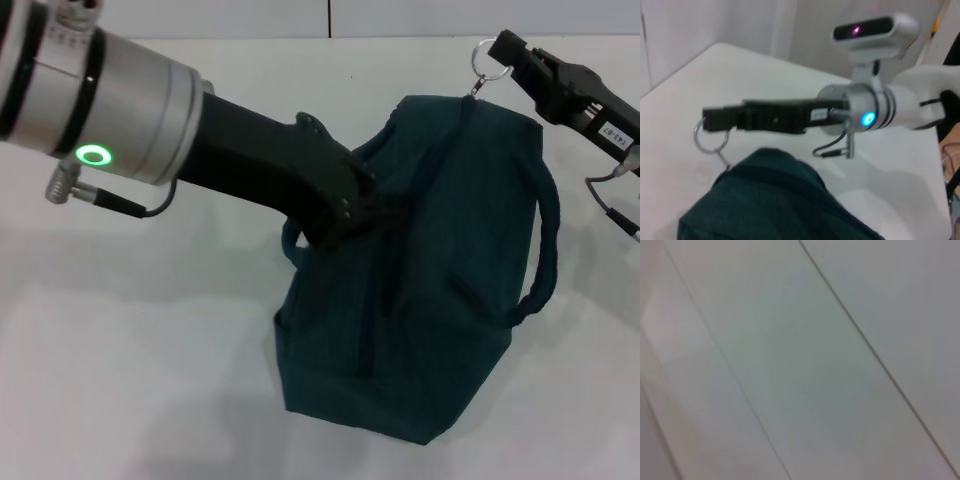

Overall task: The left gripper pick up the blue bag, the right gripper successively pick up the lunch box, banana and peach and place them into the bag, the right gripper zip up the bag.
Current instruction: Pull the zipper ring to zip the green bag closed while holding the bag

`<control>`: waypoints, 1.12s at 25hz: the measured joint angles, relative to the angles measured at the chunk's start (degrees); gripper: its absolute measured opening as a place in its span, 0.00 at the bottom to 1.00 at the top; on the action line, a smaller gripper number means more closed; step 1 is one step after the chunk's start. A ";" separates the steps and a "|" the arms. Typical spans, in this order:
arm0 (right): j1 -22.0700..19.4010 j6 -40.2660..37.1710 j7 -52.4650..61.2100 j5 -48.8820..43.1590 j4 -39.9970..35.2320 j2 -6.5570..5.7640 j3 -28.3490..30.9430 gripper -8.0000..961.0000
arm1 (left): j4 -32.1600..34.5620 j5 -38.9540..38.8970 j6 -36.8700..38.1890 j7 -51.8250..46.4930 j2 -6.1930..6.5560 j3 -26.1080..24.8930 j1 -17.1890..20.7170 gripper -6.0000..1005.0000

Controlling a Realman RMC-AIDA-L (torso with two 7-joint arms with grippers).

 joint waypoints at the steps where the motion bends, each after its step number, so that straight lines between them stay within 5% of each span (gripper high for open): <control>1: -0.09 0.66 0.08 0.00 0.08 0.00 0.01 0.03 | 0.01 -0.66 0.00 0.66 -0.03 -0.62 0.42 0.05; 18: -4.99 -4.22 0.03 0.10 0.75 0.00 3.70 0.03 | -10.75 -0.75 -8.64 13.69 -0.14 -2.95 2.66 0.07; 28: -5.22 -4.45 0.35 -0.29 1.80 0.02 3.61 0.04 | -11.45 -4.56 -8.24 9.21 0.03 -2.66 0.55 0.17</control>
